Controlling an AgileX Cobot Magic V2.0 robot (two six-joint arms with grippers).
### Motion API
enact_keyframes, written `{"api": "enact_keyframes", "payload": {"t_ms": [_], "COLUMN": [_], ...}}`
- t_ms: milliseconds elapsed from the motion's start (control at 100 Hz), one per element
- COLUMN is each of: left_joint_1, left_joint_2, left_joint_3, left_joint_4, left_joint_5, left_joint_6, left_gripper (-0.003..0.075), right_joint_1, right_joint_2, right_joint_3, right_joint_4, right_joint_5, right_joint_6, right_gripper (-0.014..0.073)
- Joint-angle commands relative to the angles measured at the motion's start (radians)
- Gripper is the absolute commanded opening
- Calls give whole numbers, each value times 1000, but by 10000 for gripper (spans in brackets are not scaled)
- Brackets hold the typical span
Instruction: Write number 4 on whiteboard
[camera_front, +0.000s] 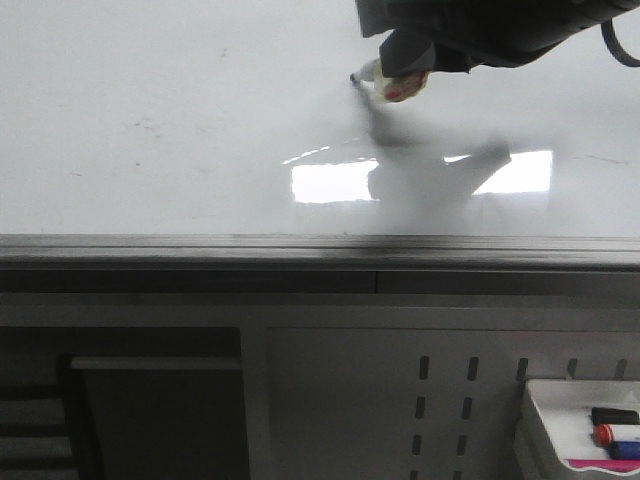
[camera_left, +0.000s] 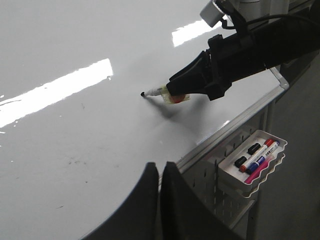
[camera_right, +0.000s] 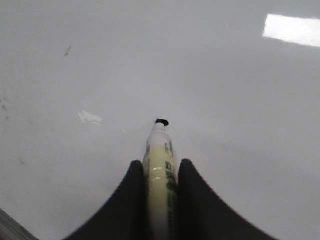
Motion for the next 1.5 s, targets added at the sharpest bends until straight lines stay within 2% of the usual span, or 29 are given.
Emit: {"api": "enact_keyframes", "payload": {"t_ms": [0,260,590,820,940,1210,1490], "left_joint_1": [2,2,2,2,2,2,2], "left_joint_2": [6,6,6,6,6,6,6], "left_joint_3": [-27,-27,-27,-27,-27,-27,-27], "left_joint_4": [-8,-8,-8,-8,-8,-8,-8], "left_joint_5": [-77,-77,-77,-77,-77,-77,-77], "left_joint_6": [-11,-11,-11,-11,-11,-11,-11], "left_gripper": [-20,-20,-20,-20,-20,-20,-20], "right_joint_1": [8,106,102,10,-73,-240,-293], "right_joint_2": [7,37,22,-43,-76,-191,-210], "right_joint_3": [-22,-22,-22,-22,-17,61,68], "right_joint_4": [7,29,49,49,47,43,41], "right_joint_5": [18,33,37,107,197,274,276], "right_joint_6": [-5,-5,-5,-5,-5,-5,-5], "right_gripper": [-62,-62,-62,-60,-60,-60,-60]}}
